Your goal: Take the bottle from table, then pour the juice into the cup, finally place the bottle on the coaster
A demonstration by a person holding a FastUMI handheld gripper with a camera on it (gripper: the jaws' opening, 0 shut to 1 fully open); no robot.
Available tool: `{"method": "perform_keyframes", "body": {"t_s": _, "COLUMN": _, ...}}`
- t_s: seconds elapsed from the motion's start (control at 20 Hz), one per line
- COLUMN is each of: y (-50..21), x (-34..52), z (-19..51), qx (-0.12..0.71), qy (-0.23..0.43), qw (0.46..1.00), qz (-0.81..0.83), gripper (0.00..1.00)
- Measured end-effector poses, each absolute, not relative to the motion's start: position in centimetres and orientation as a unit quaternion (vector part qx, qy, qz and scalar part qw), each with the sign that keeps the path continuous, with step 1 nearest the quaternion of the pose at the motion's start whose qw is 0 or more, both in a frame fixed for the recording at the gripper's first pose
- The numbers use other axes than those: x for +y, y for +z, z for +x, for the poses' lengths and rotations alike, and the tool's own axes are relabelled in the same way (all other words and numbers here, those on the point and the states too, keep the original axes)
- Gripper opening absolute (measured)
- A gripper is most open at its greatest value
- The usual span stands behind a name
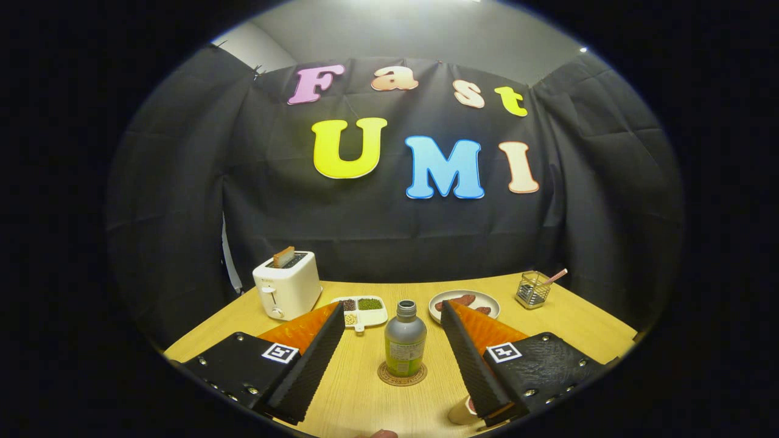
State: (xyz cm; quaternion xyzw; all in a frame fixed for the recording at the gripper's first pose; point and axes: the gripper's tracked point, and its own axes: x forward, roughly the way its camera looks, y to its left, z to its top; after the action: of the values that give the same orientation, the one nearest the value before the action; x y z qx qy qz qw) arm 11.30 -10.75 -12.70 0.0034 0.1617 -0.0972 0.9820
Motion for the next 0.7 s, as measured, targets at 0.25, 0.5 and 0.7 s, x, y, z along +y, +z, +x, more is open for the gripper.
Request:
{"method": "perform_keyframes", "body": {"t_s": 0.25, "y": -8.9, "x": -9.4, "z": 9.0, "qx": 0.136, "qy": -0.087, "qw": 0.987, "qz": 0.006, "gripper": 0.97}}
{"method": "perform_keyframes", "body": {"t_s": 0.5, "y": -6.9, "x": -8.5, "z": 6.9, "qx": 0.125, "qy": -0.077, "qw": 0.989, "qz": 0.009, "gripper": 0.97}}
{"method": "perform_keyframes", "body": {"t_s": 0.7, "y": -6.2, "x": -7.6, "z": 5.1, "qx": 0.119, "qy": -0.068, "qw": 0.990, "qz": 0.013, "gripper": 0.97}}
